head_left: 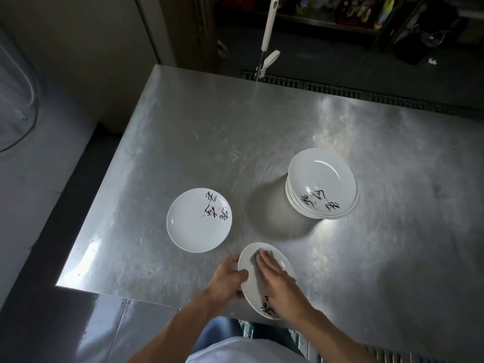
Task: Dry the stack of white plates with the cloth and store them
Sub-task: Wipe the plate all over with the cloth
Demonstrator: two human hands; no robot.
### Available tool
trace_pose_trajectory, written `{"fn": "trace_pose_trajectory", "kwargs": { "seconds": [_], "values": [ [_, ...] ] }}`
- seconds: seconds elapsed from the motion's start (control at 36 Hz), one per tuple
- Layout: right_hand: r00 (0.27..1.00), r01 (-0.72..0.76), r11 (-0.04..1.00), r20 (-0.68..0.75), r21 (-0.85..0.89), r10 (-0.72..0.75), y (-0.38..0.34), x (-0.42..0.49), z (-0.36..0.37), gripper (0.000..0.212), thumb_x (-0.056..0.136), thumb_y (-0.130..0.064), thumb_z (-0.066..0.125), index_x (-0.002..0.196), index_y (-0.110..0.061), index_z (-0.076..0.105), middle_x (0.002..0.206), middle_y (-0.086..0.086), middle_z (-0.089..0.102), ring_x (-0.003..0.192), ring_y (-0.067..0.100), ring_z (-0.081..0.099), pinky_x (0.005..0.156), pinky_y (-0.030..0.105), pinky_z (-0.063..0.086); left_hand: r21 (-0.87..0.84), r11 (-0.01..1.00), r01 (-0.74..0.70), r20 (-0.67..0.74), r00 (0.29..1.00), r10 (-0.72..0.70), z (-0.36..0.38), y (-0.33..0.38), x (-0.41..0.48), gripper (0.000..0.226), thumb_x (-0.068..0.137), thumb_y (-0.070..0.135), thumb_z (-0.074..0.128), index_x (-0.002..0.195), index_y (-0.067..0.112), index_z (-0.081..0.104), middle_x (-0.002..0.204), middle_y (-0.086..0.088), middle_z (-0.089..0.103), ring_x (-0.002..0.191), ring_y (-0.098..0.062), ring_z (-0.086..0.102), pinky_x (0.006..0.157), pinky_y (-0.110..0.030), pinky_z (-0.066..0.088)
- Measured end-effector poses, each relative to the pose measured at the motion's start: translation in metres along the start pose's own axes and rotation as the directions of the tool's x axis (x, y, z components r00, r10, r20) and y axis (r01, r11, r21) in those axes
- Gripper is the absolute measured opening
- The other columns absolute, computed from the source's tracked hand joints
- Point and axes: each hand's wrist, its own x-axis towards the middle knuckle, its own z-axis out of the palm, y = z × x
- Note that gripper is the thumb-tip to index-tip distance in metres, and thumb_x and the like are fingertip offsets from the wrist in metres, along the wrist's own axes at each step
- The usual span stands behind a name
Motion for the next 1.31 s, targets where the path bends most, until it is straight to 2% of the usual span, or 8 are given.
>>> {"fn": "trace_pose_trajectory", "kwargs": {
  "seconds": [0.31, 0.53, 0.64, 0.81, 0.92, 1.06, 1.17, 1.31],
  "values": [
    [0.972, 0.205, 0.979, 0.124, -0.013, -0.202, -0.003, -0.003, -0.009, 0.082, 0.085, 0.006, 0.044, 0.159, -0.013, 0.014, 0.164, -0.012, -0.002, 0.152, 0.004, -0.007, 0.124, 0.023, 0.002, -0.016, 1.0, -0.009, 0.108, 0.994, 0.01, 0.003, 0.005, -0.003, 0.06, 0.079, -0.016, 0.048, 0.127, 0.016, 0.064, 0.104, -0.016, 0.073, 0.088, -0.03, 0.07, 0.079, -0.045, 0.06],
    [0.992, -0.119, 0.993, -0.033, -0.02, 0.119, 0.013, 0.016, -0.018, 0.081, 0.089, 0.011, 0.05, 0.159, -0.017, 0.022, 0.167, -0.007, 0.01, 0.153, 0.021, 0.019, 0.124, 0.031, 0.021, -0.317, 0.948, -0.025, -0.114, 0.993, -0.012, 0.026, -0.004, -0.003, 0.04, 0.08, 0.001, 0.056, 0.116, 0.014, 0.049, 0.115, -0.02, 0.063, 0.099, -0.043, 0.066, 0.077, -0.058, 0.061],
    [0.994, 0.097, 0.986, 0.04, 0.136, -0.103, -0.001, 0.008, -0.002, 0.078, 0.088, 0.016, 0.049, 0.157, -0.014, 0.027, 0.166, -0.006, 0.014, 0.154, 0.008, 0.007, 0.124, 0.024, 0.007, -0.176, 0.984, 0.036, -0.073, 0.996, -0.049, 0.022, 0.005, 0.0, 0.039, 0.074, 0.032, 0.06, 0.107, 0.011, 0.066, 0.091, -0.013, 0.073, 0.076, -0.024, 0.07, 0.066, -0.038, 0.058],
    [0.978, -0.133, 0.989, -0.154, 0.067, 0.142, 0.015, 0.018, -0.015, 0.072, 0.09, 0.014, 0.046, 0.156, -0.009, 0.029, 0.165, 0.001, 0.016, 0.154, 0.022, 0.018, 0.121, 0.025, 0.013, -0.089, 0.996, 0.033, 0.007, 0.999, -0.032, 0.01, 0.004, 0.001, 0.047, 0.081, 0.001, 0.056, 0.121, 0.022, 0.061, 0.096, -0.012, 0.071, 0.076, -0.023, 0.069, 0.068, -0.039, 0.061],
    [0.99, 0.137, 0.99, 0.004, 0.028, -0.138, 0.005, 0.012, -0.002, 0.069, 0.093, 0.006, 0.047, 0.157, -0.014, 0.028, 0.166, -0.005, 0.016, 0.154, 0.01, 0.011, 0.124, 0.026, 0.01, -0.031, 0.999, 0.023, 0.108, 0.994, -0.019, 0.012, 0.005, -0.006, 0.063, 0.063, 0.005, 0.056, 0.124, 0.019, 0.064, 0.102, -0.019, 0.072, 0.083, -0.023, 0.069, 0.072, -0.037, 0.059],
    [0.995, -0.065, 0.992, -0.07, 0.109, 0.073, 0.021, 0.016, -0.012, 0.071, 0.093, 0.013, 0.046, 0.157, -0.006, 0.022, 0.16, -0.005, 0.004, 0.155, 0.021, 0.01, 0.123, 0.023, 0.004, -0.034, 0.999, 0.037, 0.107, 0.994, -0.033, 0.013, 0.003, -0.012, 0.063, 0.06, 0.009, 0.057, 0.123, 0.006, 0.061, 0.091, -0.015, 0.058, 0.084, -0.026, 0.05, 0.073, -0.04, 0.042],
    [0.993, 0.114, 0.974, -0.007, 0.194, -0.115, -0.004, 0.01, -0.002, 0.059, 0.095, 0.0, 0.052, 0.151, 0.003, 0.032, 0.161, 0.007, 0.018, 0.151, 0.018, 0.012, 0.122, 0.016, 0.009, -0.007, 1.0, 0.03, 0.111, 0.993, -0.029, 0.015, 0.003, -0.013, 0.054, 0.061, 0.01, 0.06, 0.115, 0.011, 0.067, 0.093, -0.017, 0.064, 0.085, -0.029, 0.056, 0.079, -0.046, 0.045],
    [0.981, -0.124, 0.935, -0.099, 0.332, 0.166, 0.015, 0.017, -0.023, 0.064, 0.093, 0.015, 0.051, 0.151, -0.007, 0.037, 0.159, 0.001, 0.029, 0.15, 0.015, 0.024, 0.116, 0.011, 0.01, -0.147, 0.989, 0.024, 0.002, 1.0, -0.024, 0.014, -0.004, -0.007, 0.062, 0.057, 0.007, 0.058, 0.119, 0.009, 0.063, 0.095, -0.017, 0.07, 0.087, -0.035, 0.063, 0.085, -0.057, 0.052]
  ]
}}
